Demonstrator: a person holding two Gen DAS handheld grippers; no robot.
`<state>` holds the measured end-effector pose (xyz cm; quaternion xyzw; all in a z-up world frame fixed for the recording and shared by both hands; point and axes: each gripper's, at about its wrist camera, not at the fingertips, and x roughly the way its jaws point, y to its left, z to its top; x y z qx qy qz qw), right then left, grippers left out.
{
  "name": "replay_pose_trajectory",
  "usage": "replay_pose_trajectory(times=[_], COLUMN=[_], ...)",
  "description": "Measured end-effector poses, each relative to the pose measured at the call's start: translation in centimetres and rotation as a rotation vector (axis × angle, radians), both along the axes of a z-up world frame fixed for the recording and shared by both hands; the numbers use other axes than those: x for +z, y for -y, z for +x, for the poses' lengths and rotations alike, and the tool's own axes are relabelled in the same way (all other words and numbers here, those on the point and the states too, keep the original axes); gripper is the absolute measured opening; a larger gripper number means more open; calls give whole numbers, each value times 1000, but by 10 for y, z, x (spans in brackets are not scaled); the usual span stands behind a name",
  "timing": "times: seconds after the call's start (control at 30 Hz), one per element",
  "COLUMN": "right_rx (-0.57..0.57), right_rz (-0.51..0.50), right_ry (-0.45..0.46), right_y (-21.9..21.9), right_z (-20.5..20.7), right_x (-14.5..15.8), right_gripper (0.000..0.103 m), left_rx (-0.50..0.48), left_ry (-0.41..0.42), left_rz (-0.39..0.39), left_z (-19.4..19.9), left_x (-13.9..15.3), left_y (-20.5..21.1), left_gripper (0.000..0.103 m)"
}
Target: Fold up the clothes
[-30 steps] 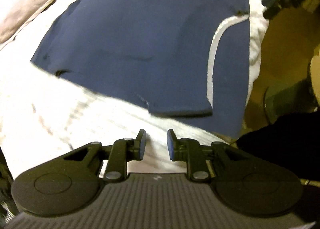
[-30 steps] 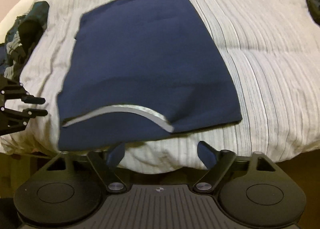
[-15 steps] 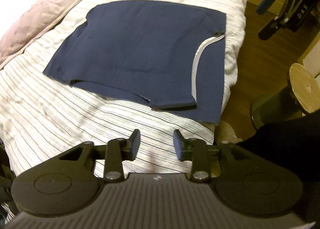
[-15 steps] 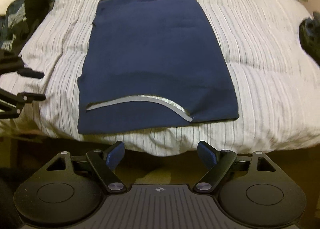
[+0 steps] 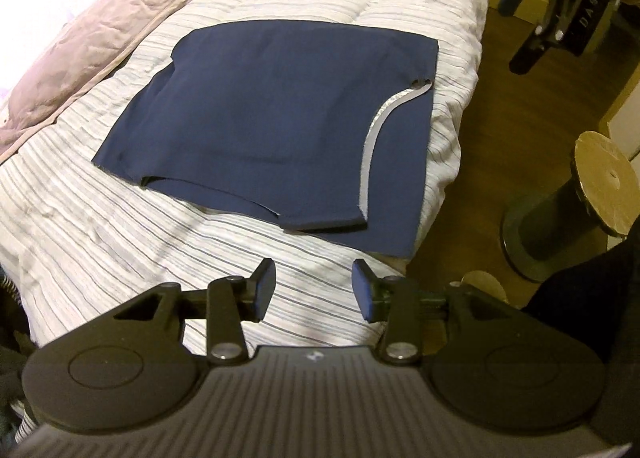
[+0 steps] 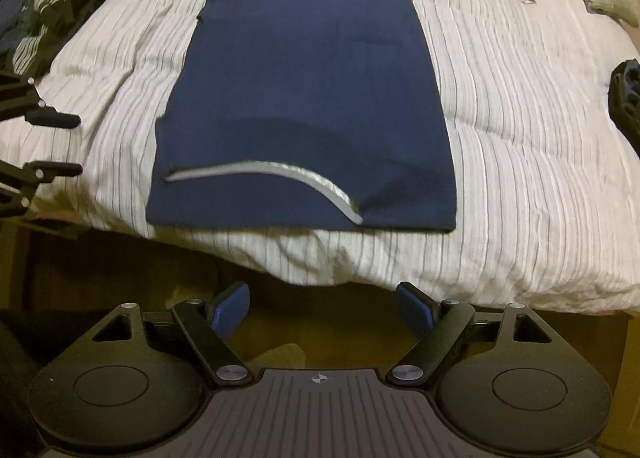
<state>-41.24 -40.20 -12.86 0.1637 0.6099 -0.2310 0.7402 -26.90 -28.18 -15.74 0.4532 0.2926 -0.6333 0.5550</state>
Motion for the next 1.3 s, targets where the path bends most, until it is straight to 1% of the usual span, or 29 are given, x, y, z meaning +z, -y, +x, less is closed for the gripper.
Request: replay_pose_trajectory(times=[0.17,0.43,0.67,0.8,0.83,0.93,1.0,1.07,1.3], right_rx=[11,17,24,65,79,110,117,113,92], right_rz=[10,13,16,-1,-13,-59,-68,-66,-53], right_ry=[15,44,64,87,83,61,53,48,-1], right_y=[3,6,7,5,4,1,0,1,0], right_z=[-21,-38,-46,-41,-39,-33,-29,-26,-23], right_x=[-2,-1,-2,-3,-3,-6,-7,-9,-25], right_gripper=[83,83,83,83,83,103,103,103,103], left_rx=[28,60,57,10,-9,-109,-193,-292,-620], left_ry=[17,44,57,99,114,186,243,301,492], left_rz=[12,22,17,24,24,13,-3,-26,-137], left_z=[-21,-45,-53,-52,-52,-52,-53,-54,-52], left_x=[7,11,13,4,1,-12,-22,-36,-96], left_y=[-3,-3,-2,-3,-4,-5,-7,-9,-14], left_gripper=[39,39,42,42,42,45,51,55,55])
